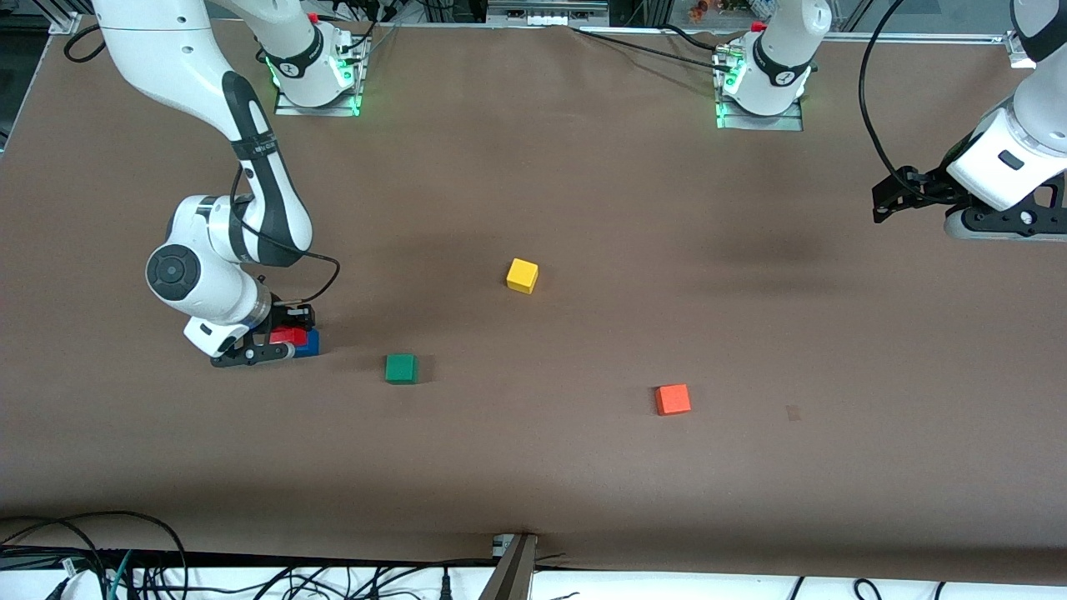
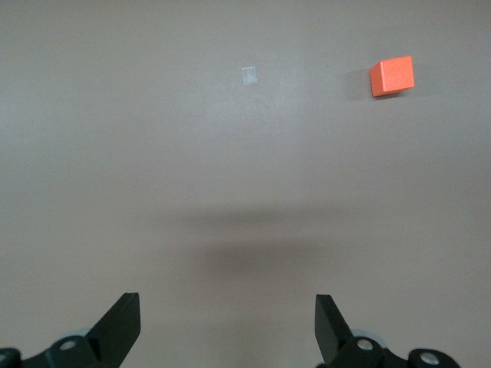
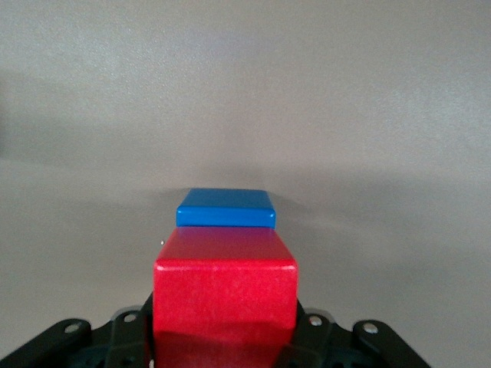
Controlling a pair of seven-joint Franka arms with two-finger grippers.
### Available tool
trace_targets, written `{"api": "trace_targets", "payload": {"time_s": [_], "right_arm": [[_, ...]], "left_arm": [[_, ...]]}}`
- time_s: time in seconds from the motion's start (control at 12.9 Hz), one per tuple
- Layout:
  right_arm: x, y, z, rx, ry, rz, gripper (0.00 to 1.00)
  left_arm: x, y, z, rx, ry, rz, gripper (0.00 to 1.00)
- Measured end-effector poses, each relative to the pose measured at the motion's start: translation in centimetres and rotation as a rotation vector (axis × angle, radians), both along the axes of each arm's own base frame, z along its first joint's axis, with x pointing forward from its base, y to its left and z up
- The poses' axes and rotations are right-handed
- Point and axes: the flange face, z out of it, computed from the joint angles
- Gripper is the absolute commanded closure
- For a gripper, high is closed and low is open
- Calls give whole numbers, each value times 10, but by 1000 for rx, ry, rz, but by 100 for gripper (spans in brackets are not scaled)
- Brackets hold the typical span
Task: Pass red block to right arm, stack on blue
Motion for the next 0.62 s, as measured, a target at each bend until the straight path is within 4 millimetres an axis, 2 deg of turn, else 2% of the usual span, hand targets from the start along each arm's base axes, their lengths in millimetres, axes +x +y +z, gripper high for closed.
{"api": "trace_targets", "payload": {"time_s": [0.23,0.31,0.46,0.62], "right_arm": [[0,0,0,0,-5,0,87],[0,0,0,0,-5,0,68],[0,0,0,0,-5,0,0],[0,-1,0,-1,-7,-1,0]], "left_arm": [[0,-1,1,0,-2,1,0],[1,-1,1,0,-2,2,0],[2,-1,1,0,-4,1,0],[4,-3,4,-1,-9,-3,0]]}}
